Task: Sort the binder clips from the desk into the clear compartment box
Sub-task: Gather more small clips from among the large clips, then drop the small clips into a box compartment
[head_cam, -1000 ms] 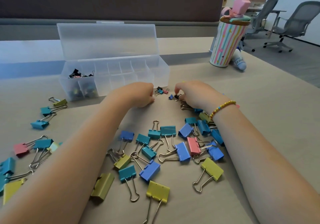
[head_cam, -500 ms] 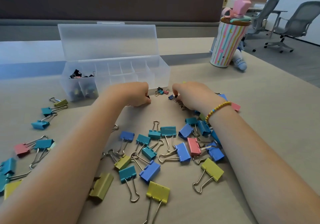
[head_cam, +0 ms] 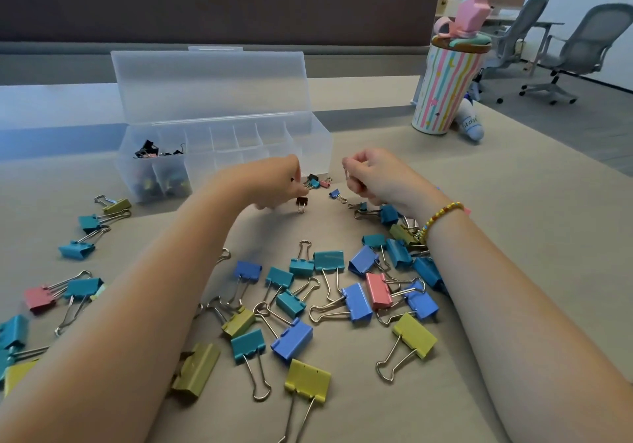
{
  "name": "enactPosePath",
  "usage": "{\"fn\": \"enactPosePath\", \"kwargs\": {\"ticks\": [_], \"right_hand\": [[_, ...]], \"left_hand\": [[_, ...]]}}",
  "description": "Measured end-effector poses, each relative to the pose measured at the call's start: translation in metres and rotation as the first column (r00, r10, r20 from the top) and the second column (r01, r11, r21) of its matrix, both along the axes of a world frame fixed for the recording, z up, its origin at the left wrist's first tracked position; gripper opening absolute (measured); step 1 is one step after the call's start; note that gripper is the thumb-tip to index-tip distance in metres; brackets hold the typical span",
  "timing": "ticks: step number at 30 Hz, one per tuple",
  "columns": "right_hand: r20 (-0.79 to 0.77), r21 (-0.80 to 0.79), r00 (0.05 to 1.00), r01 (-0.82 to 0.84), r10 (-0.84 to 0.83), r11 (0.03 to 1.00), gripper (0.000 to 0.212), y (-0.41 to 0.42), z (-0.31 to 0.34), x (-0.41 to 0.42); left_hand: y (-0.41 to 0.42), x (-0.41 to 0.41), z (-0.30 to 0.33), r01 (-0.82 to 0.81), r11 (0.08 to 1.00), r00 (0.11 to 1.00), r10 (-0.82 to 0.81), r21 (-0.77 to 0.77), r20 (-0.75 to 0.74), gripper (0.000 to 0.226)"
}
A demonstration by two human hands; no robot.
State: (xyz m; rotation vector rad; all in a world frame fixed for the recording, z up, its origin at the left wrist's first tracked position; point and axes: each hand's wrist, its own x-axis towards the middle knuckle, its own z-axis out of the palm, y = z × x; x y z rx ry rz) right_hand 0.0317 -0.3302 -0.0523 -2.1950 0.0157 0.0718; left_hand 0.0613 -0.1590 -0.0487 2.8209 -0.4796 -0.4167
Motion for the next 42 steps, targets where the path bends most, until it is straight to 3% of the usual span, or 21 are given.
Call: {"fn": "enactPosePath", "kwargs": {"ticks": [2,4,9,13,15,18,22,24,25,28,30,33,37,39,42], "right_hand": [[-0.078,0.290,0.997,0.003,0.021,0.957,0.029,-0.002,0.002,0.000],[-0.114,0.523,0.992,0.012,0.056,0.852,0.029,-0.004,0.004,0.000],[-0.171,0.823,0.964,0.028,0.201,0.567,0.027,-0.005,0.006,-0.001],[-0.190,0.878,0.951,0.053,0.244,0.476,0.032,-0.003,0.004,0.000],[-0.212,0.875,0.949,0.078,0.233,0.478,0.039,0.000,0.004,0.000],[-0.241,0.860,0.957,0.134,0.161,0.492,0.039,0.005,0.004,-0.001],[-0.256,0.875,0.960,0.180,0.115,0.449,0.029,0.014,0.005,0.000],[-0.257,0.884,0.962,0.198,0.087,0.424,0.025,0.020,0.009,0.000],[-0.255,0.879,0.964,0.202,0.069,0.431,0.024,0.024,0.011,0.001],[-0.251,0.871,0.967,0.212,0.031,0.444,0.024,0.041,0.019,0.007],[-0.256,0.889,0.967,0.226,0.022,0.397,0.030,0.057,0.025,0.014],[-0.244,0.897,0.969,0.214,0.030,0.387,0.031,0.088,0.035,0.024],[-0.219,0.890,0.972,0.164,0.084,0.426,0.032,0.136,0.046,0.042],[-0.221,0.892,0.971,0.165,0.089,0.421,0.034,0.160,0.048,0.055],[-0.251,0.867,0.967,0.207,0.038,0.454,0.033,0.190,0.046,0.076]], "left_hand": [[-0.001,0.000,0.001,0.019,0.998,1.000,-0.019,0.064,-0.003,0.045],[-0.007,-0.003,-0.002,0.041,0.988,0.999,-0.044,0.147,0.018,0.051],[-0.022,-0.005,-0.008,0.062,0.975,0.996,-0.076,0.211,0.055,0.042],[-0.022,-0.010,-0.010,0.077,0.966,0.993,-0.097,0.248,0.072,0.031],[-0.025,-0.013,-0.012,0.076,0.967,0.987,-0.107,0.243,0.118,0.017],[-0.031,-0.020,-0.015,0.034,0.964,0.980,-0.084,0.265,0.178,0.031],[-0.032,-0.024,-0.010,0.046,0.948,0.966,-0.122,0.315,0.226,0.027],[-0.025,-0.022,0.000,0.073,0.968,0.980,-0.114,0.240,0.164,0.012],[-0.020,-0.019,0.005,0.066,0.986,0.988,-0.087,0.156,0.129,0.015],[0.000,-0.014,0.018,-0.053,0.976,0.998,0.056,-0.210,0.009,0.020],[0.017,-0.012,0.026,-0.198,0.827,0.980,0.164,-0.527,-0.110,0.021],[0.049,-0.007,0.034,-0.399,0.425,0.917,0.197,-0.812,-0.348,0.024],[0.094,0.005,0.041,-0.505,-0.048,0.844,0.183,-0.862,-0.505,0.029],[0.115,0.013,0.042,-0.508,-0.195,0.817,0.201,-0.839,-0.541,0.033],[0.140,0.027,0.043,-0.502,-0.330,0.781,0.225,-0.800,-0.583,0.036]]}}
